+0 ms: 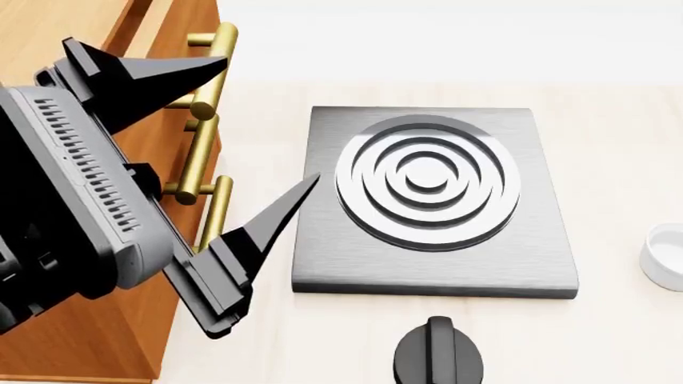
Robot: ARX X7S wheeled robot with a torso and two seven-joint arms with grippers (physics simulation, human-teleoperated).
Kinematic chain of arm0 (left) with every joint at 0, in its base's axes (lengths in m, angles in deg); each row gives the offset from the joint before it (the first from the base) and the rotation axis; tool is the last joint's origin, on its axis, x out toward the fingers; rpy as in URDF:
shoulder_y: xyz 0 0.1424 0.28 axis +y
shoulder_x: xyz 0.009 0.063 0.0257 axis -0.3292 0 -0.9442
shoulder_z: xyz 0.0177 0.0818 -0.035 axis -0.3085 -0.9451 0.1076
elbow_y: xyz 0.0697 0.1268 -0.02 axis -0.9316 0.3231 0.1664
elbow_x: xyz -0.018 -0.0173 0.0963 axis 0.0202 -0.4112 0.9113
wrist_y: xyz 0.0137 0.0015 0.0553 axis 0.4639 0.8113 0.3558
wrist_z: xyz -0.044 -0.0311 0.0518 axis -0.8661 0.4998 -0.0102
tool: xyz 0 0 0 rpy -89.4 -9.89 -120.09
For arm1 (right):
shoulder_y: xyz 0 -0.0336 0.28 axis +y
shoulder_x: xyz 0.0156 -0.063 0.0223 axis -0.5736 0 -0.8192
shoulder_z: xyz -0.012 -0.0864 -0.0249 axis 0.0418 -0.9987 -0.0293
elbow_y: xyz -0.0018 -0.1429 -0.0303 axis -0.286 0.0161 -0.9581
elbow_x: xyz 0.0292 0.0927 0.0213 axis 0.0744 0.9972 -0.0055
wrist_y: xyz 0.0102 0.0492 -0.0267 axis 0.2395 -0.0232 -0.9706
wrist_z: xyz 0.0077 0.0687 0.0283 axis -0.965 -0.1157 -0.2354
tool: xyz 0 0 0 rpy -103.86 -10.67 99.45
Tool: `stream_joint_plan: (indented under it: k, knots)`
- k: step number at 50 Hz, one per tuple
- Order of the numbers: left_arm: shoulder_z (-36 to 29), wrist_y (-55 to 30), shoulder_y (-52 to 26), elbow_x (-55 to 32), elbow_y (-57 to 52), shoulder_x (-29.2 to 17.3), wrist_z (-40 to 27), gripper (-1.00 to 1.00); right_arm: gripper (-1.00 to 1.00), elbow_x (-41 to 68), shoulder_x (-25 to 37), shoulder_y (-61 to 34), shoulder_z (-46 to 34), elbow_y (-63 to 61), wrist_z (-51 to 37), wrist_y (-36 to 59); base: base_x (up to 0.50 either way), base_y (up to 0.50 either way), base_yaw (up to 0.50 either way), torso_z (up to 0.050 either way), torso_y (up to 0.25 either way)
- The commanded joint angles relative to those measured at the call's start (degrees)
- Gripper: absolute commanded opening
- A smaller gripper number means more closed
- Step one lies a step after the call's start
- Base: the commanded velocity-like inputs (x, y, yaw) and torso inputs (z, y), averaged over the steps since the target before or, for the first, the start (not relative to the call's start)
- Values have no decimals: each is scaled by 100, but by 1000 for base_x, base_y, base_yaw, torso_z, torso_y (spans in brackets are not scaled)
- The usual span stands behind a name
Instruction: Pick the akita bowl on the wooden cabinet and place it on the plate.
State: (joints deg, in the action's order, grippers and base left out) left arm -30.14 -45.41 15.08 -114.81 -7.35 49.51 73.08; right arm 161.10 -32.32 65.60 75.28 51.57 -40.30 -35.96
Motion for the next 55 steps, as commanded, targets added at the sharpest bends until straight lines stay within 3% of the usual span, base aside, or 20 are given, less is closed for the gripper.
stream_joint_plan:
  k: [1, 55]
  knots:
    - [-4, 7, 7, -29, -1, -15, -24, 100, -100, -169, -110, 91, 119, 17, -2, -31, 0, 0, 0, 0, 0]
    - [-177, 272, 90, -9, 153, -84, -62, 100, -100, 134, -559, -284, -168, 1293, 470, 579, 0, 0, 0, 0, 0]
